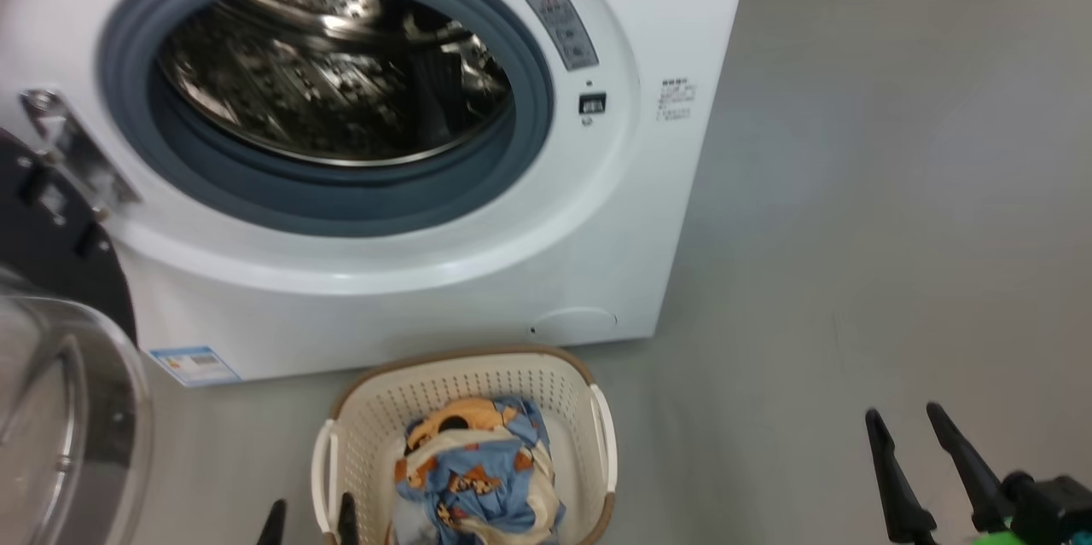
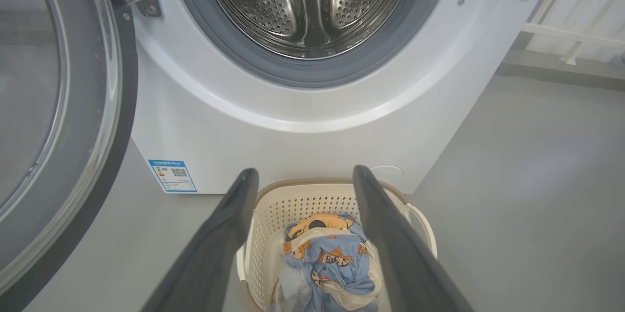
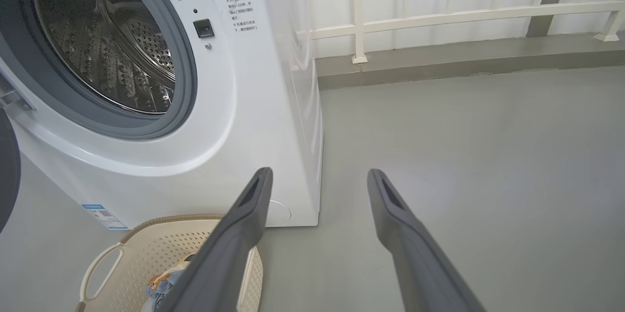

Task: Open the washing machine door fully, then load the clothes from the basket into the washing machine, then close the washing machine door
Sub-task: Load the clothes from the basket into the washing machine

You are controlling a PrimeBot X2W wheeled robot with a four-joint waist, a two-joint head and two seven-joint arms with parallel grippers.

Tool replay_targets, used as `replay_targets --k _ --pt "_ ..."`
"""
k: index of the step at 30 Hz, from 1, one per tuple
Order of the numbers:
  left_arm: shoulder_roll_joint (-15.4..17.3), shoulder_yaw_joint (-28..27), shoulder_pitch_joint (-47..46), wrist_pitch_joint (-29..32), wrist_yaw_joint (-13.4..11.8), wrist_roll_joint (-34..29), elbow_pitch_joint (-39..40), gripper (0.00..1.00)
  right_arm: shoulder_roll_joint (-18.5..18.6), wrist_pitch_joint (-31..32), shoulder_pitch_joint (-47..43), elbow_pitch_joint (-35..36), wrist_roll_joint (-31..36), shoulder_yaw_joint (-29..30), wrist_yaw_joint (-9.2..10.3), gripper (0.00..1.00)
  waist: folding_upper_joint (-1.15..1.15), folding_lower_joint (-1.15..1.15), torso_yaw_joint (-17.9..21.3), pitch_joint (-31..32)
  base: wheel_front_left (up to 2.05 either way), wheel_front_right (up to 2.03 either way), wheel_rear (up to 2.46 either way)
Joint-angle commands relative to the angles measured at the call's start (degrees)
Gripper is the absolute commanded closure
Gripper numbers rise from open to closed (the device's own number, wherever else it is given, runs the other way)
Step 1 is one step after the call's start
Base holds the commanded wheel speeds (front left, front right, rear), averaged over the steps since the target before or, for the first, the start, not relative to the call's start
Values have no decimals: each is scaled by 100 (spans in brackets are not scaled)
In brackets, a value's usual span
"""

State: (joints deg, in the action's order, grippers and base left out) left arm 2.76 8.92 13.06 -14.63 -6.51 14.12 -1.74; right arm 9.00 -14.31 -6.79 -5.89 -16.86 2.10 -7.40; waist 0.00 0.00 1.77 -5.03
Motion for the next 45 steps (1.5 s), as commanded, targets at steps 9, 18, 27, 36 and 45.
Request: replay_targets --k 9,18,27,36,45 --pt "11 134 -1567 -37 139 582 -1447 0 225 -69 779 272 -296 -307 -9 0 0 0 676 -1313 0 0 0" --pt "11 204 -2640 88 213 953 -3169 0 215 -69 1177 198 -502 -403 -9 0 0 0 1094 -1939 0 0 0" --pt "11 267 -3569 262 231 1270 -4530 0 230 -69 1398 201 -626 -449 -9 0 0 0 1278 -2363 0 0 0" --pt "23 375 -4490 564 165 1372 -5611 0 212 -69 1597 247 -807 -413 -9 0 0 0 1404 -3023 0 0 0" --pt "201 398 -5204 483 181 1350 -6171 0 251 -69 1763 380 -915 -325 -9 0 0 0 1464 -3681 0 0 0"
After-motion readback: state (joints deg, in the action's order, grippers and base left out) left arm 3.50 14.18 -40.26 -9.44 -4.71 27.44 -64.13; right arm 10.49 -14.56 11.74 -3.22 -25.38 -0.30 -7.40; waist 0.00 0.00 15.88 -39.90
